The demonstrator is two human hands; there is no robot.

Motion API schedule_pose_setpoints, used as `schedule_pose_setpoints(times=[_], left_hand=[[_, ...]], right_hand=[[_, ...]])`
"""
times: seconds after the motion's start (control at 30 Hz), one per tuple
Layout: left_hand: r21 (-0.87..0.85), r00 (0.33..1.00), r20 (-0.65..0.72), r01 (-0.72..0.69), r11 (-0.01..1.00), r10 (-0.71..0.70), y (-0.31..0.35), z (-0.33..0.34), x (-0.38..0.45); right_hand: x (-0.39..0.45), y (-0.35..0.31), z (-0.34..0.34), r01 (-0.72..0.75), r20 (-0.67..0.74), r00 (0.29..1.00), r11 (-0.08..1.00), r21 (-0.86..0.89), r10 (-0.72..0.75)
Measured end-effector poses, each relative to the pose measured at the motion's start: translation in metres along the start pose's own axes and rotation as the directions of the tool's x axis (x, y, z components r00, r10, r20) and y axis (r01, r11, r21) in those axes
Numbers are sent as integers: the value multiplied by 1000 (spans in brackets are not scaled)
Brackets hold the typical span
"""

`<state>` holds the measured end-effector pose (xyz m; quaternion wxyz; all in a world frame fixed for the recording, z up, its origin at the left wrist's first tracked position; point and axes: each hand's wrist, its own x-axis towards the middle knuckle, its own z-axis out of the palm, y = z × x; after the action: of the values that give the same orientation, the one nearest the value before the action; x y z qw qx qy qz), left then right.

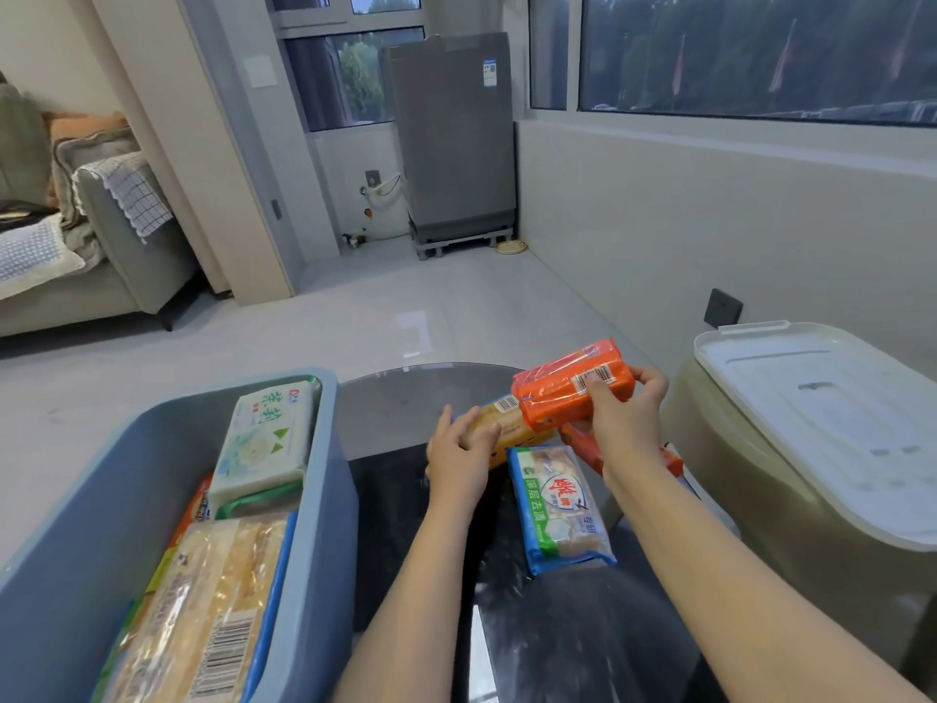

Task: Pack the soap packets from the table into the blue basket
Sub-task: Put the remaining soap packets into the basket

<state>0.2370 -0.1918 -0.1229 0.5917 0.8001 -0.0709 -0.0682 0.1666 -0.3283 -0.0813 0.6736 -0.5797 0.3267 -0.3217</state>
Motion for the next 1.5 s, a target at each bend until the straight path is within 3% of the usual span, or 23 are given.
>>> schedule_pose_setpoints(times=[0.27, 0.47, 0.63, 0.9, 1.13, 1.33, 1.5], left_hand=[[172, 995, 99, -24, 985, 7, -8, -15, -1], [226, 995, -101, -2, 974, 25, -12, -19, -13], [224, 980, -182, -36, 974, 79, -6, -26, -19], [25, 951, -307, -18, 1000, 25, 11, -31, -51], [-186, 926, -355, -203, 961, 127, 67, -30, -96], [-260, 909, -336, -342, 903, 247, 112, -48, -121], [-210, 874, -349, -426, 880, 339, 123, -87, -140]], right_hand=[[9, 4, -2, -101, -29, 994, 994, 40, 102], [9, 4, -6, -133, -27, 991, 989, 58, 135], [4, 1, -7, -131, -9, 991, 991, 6, 131], [-14, -15, -24, -112, 36, 993, 993, -35, 113], [-31, -46, -53, 5, -56, 998, 1000, 28, -4], [-58, -71, -63, 62, 111, 991, 994, 94, -72], [-88, -80, -50, 70, 270, 958, 992, 108, -97]])
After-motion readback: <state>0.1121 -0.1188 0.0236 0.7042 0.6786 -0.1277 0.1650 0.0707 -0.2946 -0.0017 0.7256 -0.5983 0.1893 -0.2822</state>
